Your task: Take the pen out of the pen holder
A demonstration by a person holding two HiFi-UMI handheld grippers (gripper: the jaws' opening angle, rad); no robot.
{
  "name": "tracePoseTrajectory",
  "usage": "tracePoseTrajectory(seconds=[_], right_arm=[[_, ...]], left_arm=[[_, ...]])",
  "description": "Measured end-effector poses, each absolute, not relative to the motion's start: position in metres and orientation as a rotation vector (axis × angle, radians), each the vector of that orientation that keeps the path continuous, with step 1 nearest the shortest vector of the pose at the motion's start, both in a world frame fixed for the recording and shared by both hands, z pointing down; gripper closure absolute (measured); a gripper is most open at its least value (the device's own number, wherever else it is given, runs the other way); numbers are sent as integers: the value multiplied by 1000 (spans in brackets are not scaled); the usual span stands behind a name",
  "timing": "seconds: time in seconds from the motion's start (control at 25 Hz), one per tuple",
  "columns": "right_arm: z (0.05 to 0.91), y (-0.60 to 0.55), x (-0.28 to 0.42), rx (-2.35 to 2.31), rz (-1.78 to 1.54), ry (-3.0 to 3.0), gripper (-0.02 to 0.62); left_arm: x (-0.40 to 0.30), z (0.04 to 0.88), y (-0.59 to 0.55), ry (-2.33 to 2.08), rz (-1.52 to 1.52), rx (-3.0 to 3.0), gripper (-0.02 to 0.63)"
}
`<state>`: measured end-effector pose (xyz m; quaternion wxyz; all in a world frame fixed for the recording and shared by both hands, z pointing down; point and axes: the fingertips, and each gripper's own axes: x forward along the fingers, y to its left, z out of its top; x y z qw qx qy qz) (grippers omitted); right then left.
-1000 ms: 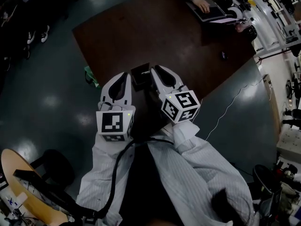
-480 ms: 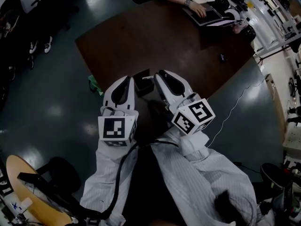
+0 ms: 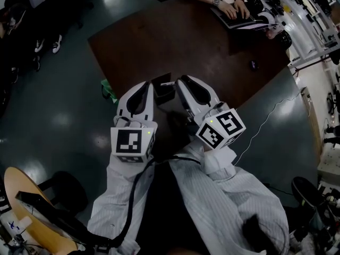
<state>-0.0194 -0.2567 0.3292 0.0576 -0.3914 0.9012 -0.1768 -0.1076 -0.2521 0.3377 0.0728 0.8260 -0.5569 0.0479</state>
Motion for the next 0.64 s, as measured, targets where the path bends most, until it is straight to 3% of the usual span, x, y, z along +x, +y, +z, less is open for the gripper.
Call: tracePoseTrajectory(seconds=[0.64], right_arm=[[322,-240,-19,-1129,-586,2726,532]], left_arm=[[-108,335,-239,-1688,131,2468,601]])
